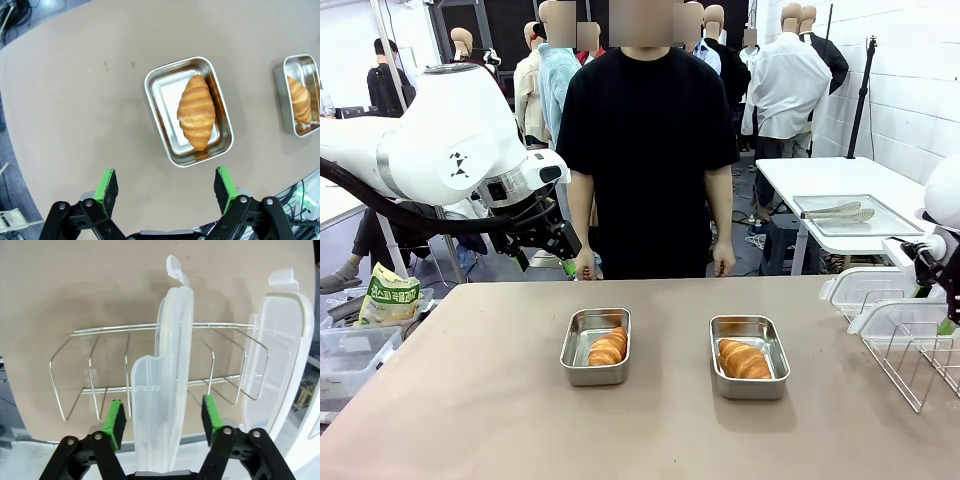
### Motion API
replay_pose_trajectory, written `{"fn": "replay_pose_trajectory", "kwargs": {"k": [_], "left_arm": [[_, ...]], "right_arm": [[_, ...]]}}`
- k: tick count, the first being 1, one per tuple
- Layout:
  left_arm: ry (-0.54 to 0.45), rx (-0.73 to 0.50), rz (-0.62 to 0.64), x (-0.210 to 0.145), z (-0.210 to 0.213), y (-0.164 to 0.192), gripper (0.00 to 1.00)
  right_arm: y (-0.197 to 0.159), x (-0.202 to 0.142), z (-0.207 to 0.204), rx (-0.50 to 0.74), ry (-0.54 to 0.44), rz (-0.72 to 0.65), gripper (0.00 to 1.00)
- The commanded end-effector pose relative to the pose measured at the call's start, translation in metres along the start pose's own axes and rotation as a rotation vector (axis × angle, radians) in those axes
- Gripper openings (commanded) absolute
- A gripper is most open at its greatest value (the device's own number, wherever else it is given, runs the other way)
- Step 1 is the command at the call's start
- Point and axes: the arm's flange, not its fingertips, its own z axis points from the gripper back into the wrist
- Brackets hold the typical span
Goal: Place the bread in airtight containers.
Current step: Pick up one Airtight Container lid and hand it to the human.
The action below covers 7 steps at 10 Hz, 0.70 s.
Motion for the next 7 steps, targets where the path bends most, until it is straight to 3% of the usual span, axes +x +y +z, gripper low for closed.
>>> {"fn": "replay_pose_trajectory", "kwargs": {"k": [1, 3, 7], "left_arm": [[-0.001, -0.001, 0.009, -0.0001, 0.0005, 0.0012, 1.0], [-0.001, -0.001, 0.009, -0.0001, 0.0005, 0.0012, 1.0], [-0.001, -0.001, 0.009, -0.0001, 0.0005, 0.0012, 1.0]], "right_arm": [[-0.0045, 0.0004, 0.0012, 0.007, -0.007, -0.027, 0.33], [-0.0063, 0.0008, -0.0011, 0.011, -0.011, -0.027, 0.0], [-0.0091, 0.0035, -0.0021, 0.013, -0.016, -0.034, 0.0]]}}
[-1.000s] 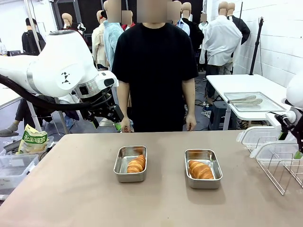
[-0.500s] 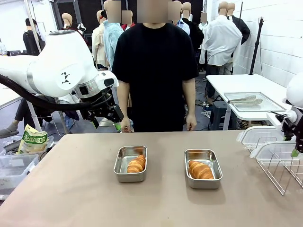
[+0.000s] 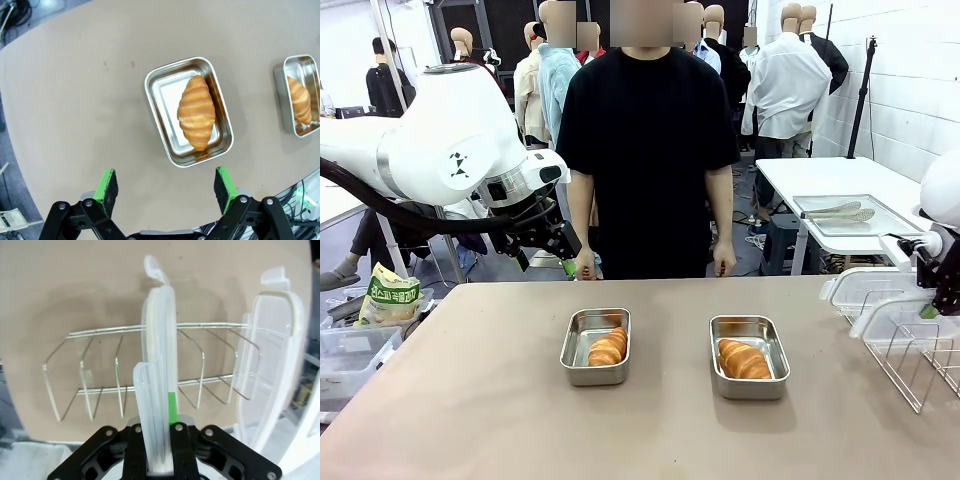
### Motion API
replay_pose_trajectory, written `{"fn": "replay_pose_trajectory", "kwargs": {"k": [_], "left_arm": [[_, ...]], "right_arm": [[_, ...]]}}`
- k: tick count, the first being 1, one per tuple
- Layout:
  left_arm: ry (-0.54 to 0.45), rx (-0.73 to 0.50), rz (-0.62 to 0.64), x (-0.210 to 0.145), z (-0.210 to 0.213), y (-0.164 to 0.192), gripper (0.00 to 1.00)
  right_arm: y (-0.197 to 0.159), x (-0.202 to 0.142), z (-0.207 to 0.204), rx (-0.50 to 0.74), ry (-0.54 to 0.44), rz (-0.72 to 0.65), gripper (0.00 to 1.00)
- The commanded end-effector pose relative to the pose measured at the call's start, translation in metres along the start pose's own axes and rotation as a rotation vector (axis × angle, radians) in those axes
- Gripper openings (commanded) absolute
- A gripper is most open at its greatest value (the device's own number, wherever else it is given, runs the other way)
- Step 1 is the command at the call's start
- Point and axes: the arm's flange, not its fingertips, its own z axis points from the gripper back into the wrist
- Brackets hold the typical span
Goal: Place the bread in airtight containers.
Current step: Pick up one Airtight Container lid and hand it to the human.
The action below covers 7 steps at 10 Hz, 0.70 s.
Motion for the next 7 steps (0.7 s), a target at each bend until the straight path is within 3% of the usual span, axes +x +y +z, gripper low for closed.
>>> {"fn": "replay_pose_trajectory", "kwargs": {"k": [1, 6, 7], "left_arm": [[-0.001, -0.001, 0.009, 0.0, 0.0, 0.001, 1.0], [-0.001, -0.001, 0.009, 0.0, 0.0, 0.001, 1.0], [-0.001, -0.001, 0.009, 0.0, 0.0, 0.001, 1.0]], "right_arm": [[-0.001, -0.001, -0.002, 0.017, -0.02, -0.028, 0.0], [0.003, -0.005, 0.012, 0.082, -0.031, -0.127, 0.0], [0.007, -0.005, 0.024, 0.089, 0.005, -0.137, 0.0]]}}
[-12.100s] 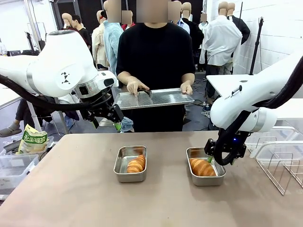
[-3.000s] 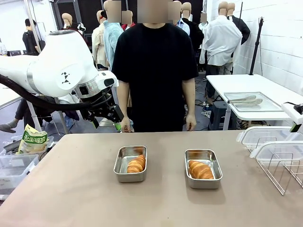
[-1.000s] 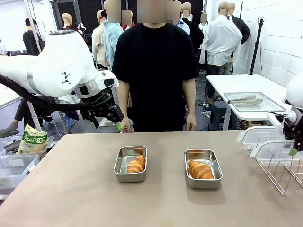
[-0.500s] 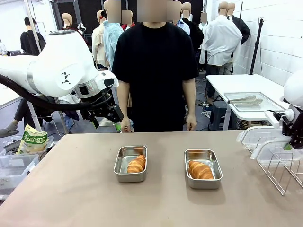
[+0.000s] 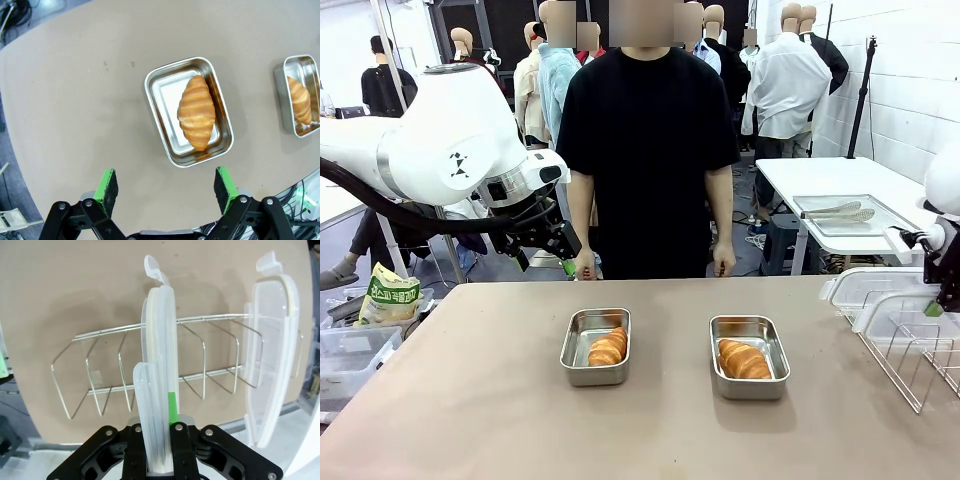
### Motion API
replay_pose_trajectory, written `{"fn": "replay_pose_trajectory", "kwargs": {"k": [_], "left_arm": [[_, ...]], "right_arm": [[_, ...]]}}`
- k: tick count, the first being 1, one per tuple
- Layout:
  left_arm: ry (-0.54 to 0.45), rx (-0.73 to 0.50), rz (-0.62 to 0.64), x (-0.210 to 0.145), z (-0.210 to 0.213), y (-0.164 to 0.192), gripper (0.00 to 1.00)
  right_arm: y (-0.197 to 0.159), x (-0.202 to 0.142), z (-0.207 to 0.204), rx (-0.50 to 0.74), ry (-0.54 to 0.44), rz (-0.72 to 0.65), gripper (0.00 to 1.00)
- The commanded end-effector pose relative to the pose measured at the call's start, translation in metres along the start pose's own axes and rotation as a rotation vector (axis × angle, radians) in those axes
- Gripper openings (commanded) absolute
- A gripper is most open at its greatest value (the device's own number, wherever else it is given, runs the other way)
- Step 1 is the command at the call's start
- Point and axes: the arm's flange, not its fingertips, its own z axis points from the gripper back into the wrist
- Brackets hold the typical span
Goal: Place the bread in airtight containers.
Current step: Pick up one Airtight Container lid and hand it to the human.
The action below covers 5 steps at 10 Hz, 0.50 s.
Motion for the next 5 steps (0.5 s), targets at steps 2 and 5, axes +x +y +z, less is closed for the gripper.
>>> {"fn": "replay_pose_trajectory", "kwargs": {"k": [2, 5], "left_arm": [[-0.001, -0.001, 0.009, 0.0, 0.0, 0.001, 1.0], [-0.001, -0.001, 0.009, 0.0, 0.0, 0.001, 1.0]], "right_arm": [[0.017, 0.003, 0.038, -0.007, 0.037, -0.035, 0.0], [0.028, 0.005, 0.079, -0.069, 0.077, -0.021, 0.0]]}}
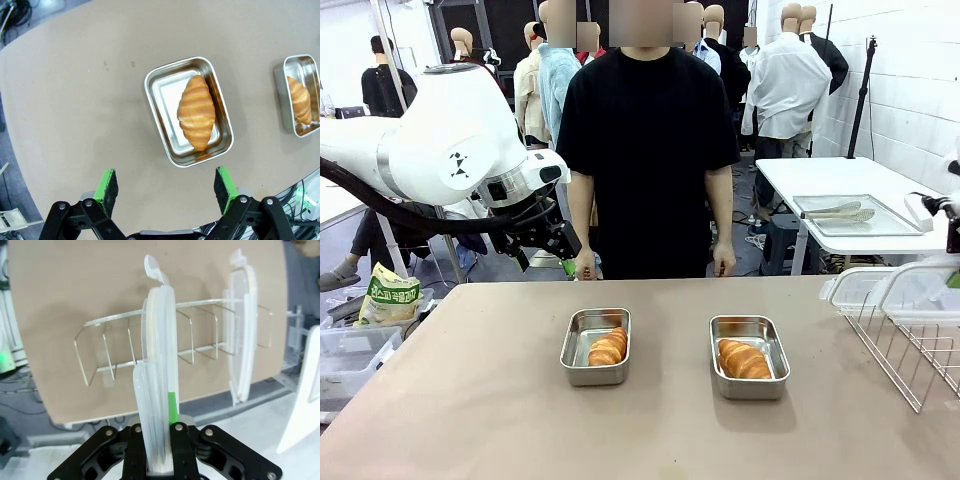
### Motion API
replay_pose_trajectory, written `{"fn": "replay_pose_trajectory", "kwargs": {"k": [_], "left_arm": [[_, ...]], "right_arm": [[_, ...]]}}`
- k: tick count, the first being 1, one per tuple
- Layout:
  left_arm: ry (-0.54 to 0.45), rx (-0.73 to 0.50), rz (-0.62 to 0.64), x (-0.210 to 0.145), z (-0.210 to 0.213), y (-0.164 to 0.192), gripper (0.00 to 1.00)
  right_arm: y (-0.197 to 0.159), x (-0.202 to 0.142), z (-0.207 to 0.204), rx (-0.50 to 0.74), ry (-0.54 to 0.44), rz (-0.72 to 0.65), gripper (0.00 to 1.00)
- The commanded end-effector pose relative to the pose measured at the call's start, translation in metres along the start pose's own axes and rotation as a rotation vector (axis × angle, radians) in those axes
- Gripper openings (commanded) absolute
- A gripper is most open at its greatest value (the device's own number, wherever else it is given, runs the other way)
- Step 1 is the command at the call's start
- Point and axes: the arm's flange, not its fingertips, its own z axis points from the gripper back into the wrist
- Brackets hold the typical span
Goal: Place the bread in airtight containers.
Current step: Pick up one Airtight Container lid and hand it to the human.
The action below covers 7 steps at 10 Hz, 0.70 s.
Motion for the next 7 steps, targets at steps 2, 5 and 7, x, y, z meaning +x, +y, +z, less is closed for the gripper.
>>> {"fn": "replay_pose_trajectory", "kwargs": {"k": [2, 5, 7], "left_arm": [[-0.001, -0.001, 0.009, 0.0, 0.001, 0.001, 1.0], [-0.001, -0.001, 0.009, 0.0, 0.001, 0.001, 1.0], [-0.001, -0.001, 0.009, 0.0, 0.001, 0.001, 1.0]], "right_arm": [[0.014, 0.004, 0.031, -0.022, 0.042, -0.005, 0.0], [0.016, 0.012, 0.075, -0.137, 0.004, 0.051, 0.0], [0.008, 0.038, 0.12, -0.294, -0.05, 0.114, 0.0]]}}
